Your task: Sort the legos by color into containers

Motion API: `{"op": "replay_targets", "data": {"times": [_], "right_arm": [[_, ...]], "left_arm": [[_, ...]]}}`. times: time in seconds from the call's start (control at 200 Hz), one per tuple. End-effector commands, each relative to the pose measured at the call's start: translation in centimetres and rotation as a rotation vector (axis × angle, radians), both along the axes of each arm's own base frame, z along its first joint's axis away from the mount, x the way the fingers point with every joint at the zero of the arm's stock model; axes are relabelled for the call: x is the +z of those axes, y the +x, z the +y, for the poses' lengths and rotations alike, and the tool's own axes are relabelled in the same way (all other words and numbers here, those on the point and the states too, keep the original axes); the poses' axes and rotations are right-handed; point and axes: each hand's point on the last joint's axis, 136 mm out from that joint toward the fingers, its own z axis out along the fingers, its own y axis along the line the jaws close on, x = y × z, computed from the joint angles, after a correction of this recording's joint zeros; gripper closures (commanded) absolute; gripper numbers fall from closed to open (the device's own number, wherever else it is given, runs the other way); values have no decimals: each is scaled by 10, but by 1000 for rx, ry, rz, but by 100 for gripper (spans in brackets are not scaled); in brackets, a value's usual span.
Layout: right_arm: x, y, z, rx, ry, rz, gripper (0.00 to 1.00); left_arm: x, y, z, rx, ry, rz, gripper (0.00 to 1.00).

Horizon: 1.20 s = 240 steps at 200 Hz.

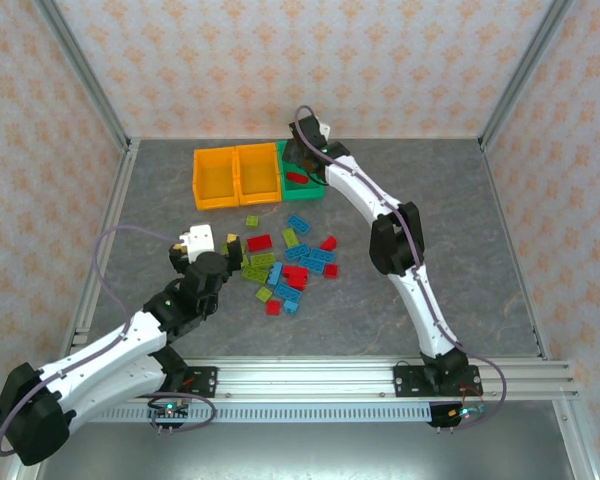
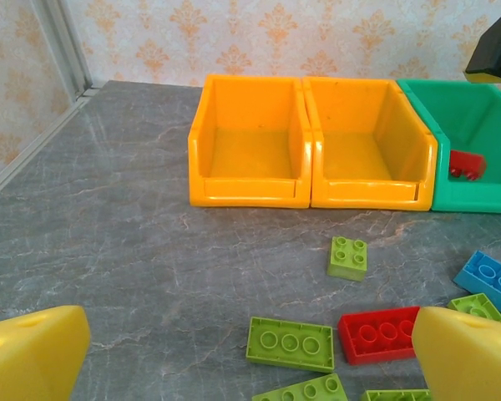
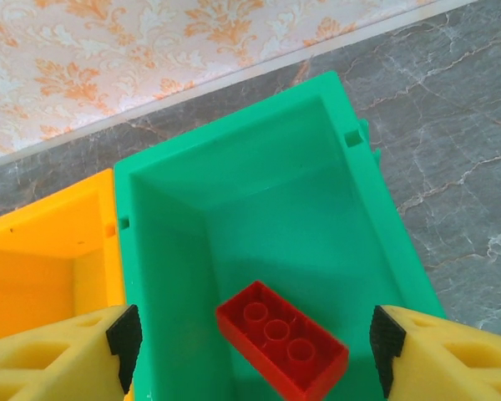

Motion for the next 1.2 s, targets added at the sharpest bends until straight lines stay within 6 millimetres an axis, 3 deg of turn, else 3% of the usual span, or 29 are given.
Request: {"op": "replay_targets", "data": {"times": [0.0,0.07,0.165,0.21,0.235,0.34,0.435,0.52,0.651,0.786,0.876,1.196], "right_arm": [[60,-18,-5,36,24,-33,26],[75,-33,-9,55,34,-21,25],[92,-67,-17,110,47,2,24],[104,-89,-23,148,62,-3,24],[98,-102,-27,171,59,14,24],[109,-166,-41,283,76,30,22],[99,-233,-61,366,43,81,20],[85,-281,-73,421,41,121,16],[71,-329,-91,448,59,170,10],[65,-355,-104,443,106,176,0],[65,-363,-107,437,134,184,1],[69,-355,-107,381,161,162,1]], "left_arm": [[12,3,9,60,-28,-23,0],[11,5,7,45,-40,0,2],[7,11,2,14,-71,86,5],[2,15,-3,-2,-104,149,5],[0,19,-7,-12,-124,187,5],[-21,34,-33,-84,-162,360,6],[-37,53,-62,-171,-195,481,6],[-56,76,-74,-200,-204,559,8],[-89,110,-73,-178,-151,672,11],[-112,132,-67,-144,-110,698,11],[-125,143,-64,-136,-87,717,12],[-147,168,-56,-98,-64,744,30]]}}
